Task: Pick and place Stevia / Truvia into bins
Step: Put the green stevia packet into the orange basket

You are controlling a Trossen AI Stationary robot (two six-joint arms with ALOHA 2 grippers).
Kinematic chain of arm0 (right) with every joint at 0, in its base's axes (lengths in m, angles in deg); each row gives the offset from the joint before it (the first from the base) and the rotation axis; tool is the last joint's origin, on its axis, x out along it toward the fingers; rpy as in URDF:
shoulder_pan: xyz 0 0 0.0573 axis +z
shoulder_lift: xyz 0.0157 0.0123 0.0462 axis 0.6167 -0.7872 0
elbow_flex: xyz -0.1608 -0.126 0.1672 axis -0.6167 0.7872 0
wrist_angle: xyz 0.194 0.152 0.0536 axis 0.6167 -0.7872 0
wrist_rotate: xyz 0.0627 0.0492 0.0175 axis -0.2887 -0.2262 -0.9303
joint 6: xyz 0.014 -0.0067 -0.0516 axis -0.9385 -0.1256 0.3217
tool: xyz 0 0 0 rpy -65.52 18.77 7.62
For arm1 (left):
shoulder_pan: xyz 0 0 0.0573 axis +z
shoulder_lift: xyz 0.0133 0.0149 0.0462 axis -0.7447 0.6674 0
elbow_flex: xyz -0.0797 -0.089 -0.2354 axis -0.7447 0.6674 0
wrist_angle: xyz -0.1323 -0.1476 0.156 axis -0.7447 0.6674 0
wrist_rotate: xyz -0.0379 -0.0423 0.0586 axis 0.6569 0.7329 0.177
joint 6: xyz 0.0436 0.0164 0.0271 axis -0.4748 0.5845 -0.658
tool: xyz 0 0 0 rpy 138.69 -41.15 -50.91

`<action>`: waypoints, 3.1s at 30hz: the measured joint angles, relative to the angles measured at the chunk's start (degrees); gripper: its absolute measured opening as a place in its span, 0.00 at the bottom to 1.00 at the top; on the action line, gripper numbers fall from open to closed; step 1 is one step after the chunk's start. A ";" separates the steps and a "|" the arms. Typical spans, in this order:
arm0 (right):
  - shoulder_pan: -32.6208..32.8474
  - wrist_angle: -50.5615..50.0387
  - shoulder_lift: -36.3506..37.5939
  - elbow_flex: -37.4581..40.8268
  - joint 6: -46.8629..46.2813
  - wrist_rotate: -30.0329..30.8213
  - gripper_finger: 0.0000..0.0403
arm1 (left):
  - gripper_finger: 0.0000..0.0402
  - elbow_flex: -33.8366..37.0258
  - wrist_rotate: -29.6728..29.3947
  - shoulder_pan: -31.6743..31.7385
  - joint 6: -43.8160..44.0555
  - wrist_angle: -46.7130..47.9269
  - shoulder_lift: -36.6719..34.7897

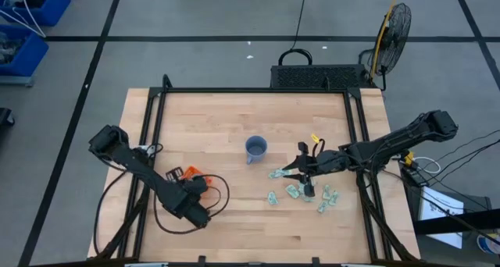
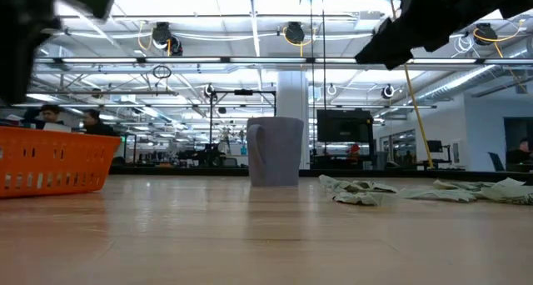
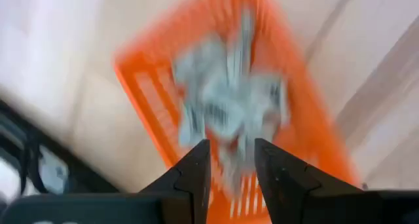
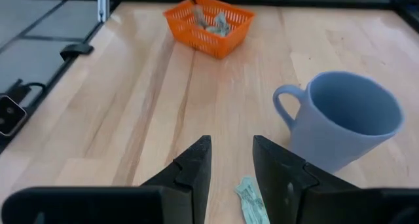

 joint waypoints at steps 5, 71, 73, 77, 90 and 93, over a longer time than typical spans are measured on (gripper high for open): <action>-0.13 0.71 -4.32 0.00 0.04 -0.16 0.26 | 0.31 -3.48 -13.51 0.03 0.20 0.20 -3.95; -4.03 38.94 -30.17 -2.39 4.33 -4.12 0.00 | 0.31 -3.86 -31.28 6.34 -24.92 -18.05 -6.53; -3.31 37.29 -30.21 -4.33 6.55 -2.05 0.00 | 0.31 -3.86 -31.38 6.25 -27.95 -18.01 -6.62; -2.98 30.70 -30.50 -9.84 9.34 1.76 0.00 | 0.31 -3.86 -31.66 6.23 -29.53 -17.07 -7.79; -3.64 30.06 -50.70 -35.62 11.44 1.46 0.00 | 0.31 -3.86 -44.33 6.36 -19.17 -3.99 -18.99; -4.23 30.37 -56.81 -43.96 13.21 1.48 0.00 | 0.31 -3.86 -47.49 6.50 -16.00 -4.04 -20.76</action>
